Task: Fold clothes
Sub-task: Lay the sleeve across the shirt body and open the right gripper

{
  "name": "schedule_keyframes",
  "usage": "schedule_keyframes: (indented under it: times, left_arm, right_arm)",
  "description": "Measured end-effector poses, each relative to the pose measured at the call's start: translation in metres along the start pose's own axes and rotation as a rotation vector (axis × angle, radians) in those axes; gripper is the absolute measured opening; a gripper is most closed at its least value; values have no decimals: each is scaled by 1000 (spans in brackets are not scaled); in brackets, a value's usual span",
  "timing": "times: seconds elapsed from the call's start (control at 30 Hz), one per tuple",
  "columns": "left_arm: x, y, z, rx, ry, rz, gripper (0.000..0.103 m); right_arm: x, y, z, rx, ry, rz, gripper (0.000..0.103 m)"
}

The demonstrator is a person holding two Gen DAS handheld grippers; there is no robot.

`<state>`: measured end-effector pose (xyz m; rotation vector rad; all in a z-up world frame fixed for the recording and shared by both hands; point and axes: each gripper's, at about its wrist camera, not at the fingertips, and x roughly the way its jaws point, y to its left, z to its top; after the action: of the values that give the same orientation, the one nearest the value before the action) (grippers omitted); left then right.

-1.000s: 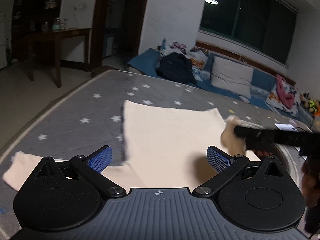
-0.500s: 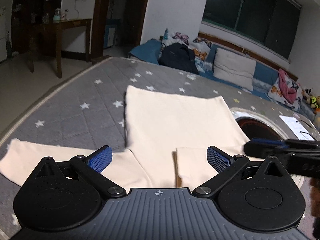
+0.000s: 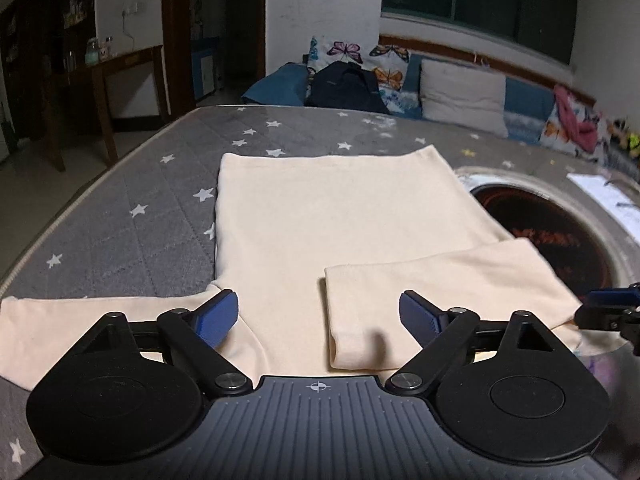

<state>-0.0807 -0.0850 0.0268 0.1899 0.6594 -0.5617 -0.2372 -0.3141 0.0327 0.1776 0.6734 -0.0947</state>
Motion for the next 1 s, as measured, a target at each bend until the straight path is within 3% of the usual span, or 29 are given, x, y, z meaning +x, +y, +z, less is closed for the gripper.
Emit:
schedule_keyframes:
  times: [0.27, 0.37, 0.53, 0.87, 1.0]
  left_arm:
    - [17, -2, -8, 13, 59, 32, 80]
    - [14, 0, -9, 15, 54, 33, 80]
    - [1, 11, -7, -4, 26, 44, 80]
    - [-25, 58, -8, -116, 23, 132, 82]
    - [-32, 77, -11, -155, 40, 194, 82]
  right_arm:
    - [5, 0, 7, 8, -53, 7, 35]
    - [15, -3, 6, 10, -22, 14, 28]
    - [14, 2, 12, -12, -20, 10, 28]
    - [22, 54, 35, -122, -41, 114, 30]
    - [29, 78, 41, -163, -39, 155, 37]
